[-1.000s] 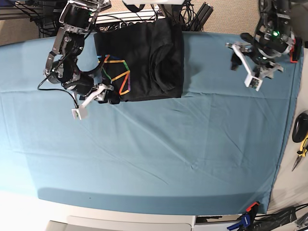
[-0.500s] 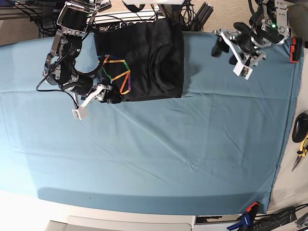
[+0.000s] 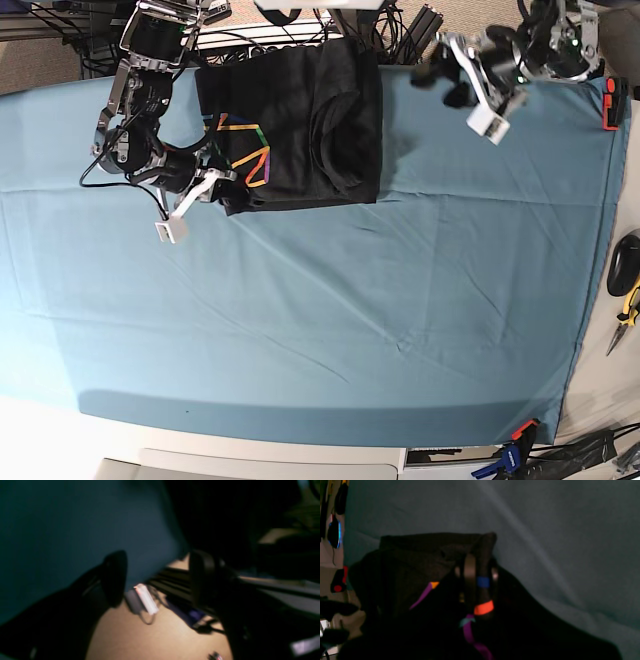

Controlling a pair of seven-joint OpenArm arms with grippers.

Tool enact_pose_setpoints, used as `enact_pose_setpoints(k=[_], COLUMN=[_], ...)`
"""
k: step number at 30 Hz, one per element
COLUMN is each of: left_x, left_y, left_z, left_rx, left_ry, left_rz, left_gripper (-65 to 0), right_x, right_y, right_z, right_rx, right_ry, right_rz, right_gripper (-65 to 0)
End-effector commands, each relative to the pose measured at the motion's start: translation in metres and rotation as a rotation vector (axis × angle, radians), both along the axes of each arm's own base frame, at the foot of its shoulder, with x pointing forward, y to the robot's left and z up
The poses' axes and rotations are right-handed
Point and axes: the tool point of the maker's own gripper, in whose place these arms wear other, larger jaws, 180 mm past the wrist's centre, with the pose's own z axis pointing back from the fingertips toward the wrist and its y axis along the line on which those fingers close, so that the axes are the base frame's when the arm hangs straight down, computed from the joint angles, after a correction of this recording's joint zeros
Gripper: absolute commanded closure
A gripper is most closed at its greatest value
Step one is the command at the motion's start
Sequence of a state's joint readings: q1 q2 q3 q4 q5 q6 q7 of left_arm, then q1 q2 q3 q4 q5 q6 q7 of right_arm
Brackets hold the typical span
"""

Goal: Fold the T-shirt properly
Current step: 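Move the left gripper to the bundle's edge and grasp it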

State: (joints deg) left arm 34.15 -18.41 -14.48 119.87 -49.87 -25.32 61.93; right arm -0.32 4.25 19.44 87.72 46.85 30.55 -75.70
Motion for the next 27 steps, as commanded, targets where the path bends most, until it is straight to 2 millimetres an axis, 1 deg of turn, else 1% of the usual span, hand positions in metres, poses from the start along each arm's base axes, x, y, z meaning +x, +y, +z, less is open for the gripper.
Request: enact_pose_setpoints(k=[1,2,5,9,14,17,22,24,27], left_x=[0.001,-0.001,-0.001,0.001,0.000,-0.008,-0.018,-0.020,-0.014], left_y=[-0.005,-0.008,-0.018,-0.025,-0.033,-0.050,-0.088,-0.096,-0.100], left_z=[0.010,0.011,0.016,0.018,0.011,0.007,0.009,0.010,0.007], left_rx=[-0.043,-0.061,-0.114,-0.153,-0.141,-0.142,-0.197,-0.205,-0.178], left_ry=[-0.019,-0.013,-0.018,-0.013,0.011,0.034,0.058,0.052,0.034], left_rz=[-0.001,0.000,0.013,0.046,0.077,0.039,-0.004,-0.021,0.005], left_gripper=[-37.3,-37.3,-37.3,-37.3,-37.4,-37.4,-37.4,-37.4,-37.4], right_x=[0.007,0.007,0.008,0.008,0.008,0.008,0.008,0.008,0.007], right_y=[-0.001,-0.001,-0.001,-0.001,-0.001,-0.001,-0.001,-0.001,-0.001], right_z=[0.009,0.009,0.009,0.010,0.010,0.010,0.010,0.010,0.009], right_rx=[0.004,0.004,0.005,0.005,0.005,0.004,0.004,0.004,0.003], right_ry=[-0.037,-0.038,-0.039,-0.041,-0.043,-0.043,-0.043,-0.043,-0.040], right_rz=[0.002,0.001,0.000,-0.001,-0.001,0.001,0.001,0.001,0.003], right_gripper=[-4.4,-4.3,0.0,0.0,0.0,0.0,0.0,0.0,0.0])
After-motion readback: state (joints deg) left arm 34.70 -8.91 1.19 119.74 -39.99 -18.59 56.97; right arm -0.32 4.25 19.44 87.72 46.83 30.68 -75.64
